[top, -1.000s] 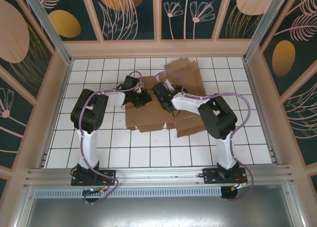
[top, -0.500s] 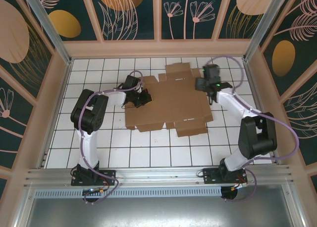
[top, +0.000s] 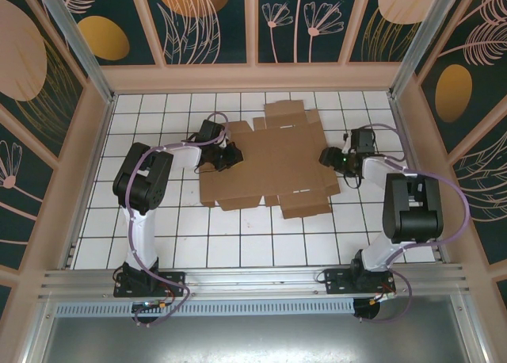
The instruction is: Fold the paper box
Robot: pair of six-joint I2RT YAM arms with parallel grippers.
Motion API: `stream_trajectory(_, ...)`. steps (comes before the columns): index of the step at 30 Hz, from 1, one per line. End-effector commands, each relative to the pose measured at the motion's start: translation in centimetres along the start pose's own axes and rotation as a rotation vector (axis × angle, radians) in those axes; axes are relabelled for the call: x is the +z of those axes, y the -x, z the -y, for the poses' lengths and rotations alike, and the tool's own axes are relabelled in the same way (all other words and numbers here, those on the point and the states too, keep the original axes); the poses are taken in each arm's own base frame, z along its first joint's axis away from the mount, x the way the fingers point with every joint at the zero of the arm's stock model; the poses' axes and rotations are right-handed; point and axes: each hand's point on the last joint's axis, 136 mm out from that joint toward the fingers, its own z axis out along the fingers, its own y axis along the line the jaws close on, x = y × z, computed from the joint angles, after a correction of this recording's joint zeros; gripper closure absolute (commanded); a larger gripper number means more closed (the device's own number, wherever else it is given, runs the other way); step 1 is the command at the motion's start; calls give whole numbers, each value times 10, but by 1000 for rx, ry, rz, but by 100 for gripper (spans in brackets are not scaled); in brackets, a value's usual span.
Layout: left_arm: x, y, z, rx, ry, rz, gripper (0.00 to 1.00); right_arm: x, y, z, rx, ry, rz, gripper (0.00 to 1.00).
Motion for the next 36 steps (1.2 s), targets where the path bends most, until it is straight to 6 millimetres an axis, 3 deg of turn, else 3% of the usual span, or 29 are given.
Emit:
stream_trajectory(1, -2, -3, -6, -14, 16, -14, 87, 7, -17, -10, 39, 101, -43, 37)
stream_trajectory(5, 2, -5, -10, -24, 19, -25, 88, 1, -18, -12, 37, 114, -31, 48)
stream_trajectory(10, 3, -6, -13, -29, 27, -26, 90, -7, -9, -15, -28, 46, 14, 72)
stream_trajectory(14, 5, -11, -14, -50, 13, -38, 92, -7, -1, -26, -147, -47, 45, 87)
stream_trajectory(19, 6, -26, -13, -79, 3, -58, 92, -12, 19, -58, -434, -209, 155, 89)
stream_trajectory(24, -2, -46, 9, -106, -44, -60, 92, -11, 31, -106, -756, -150, 195, 84)
stream_trajectory(26, -17, -45, 18, -97, -62, -22, 91, -10, 30, -123, -934, -170, 216, 85)
stream_trajectory(29, -56, -25, 30, -17, -33, 121, 85, -7, 32, -141, -1145, -225, 232, 86)
stream_trajectory(32, -98, -13, 63, 95, -135, 261, 71, -9, 39, -157, -1279, -261, 289, 88)
stream_trajectory(36, -133, 8, 90, 171, -181, 329, 69, -17, 37, -184, -1431, -244, 404, 89)
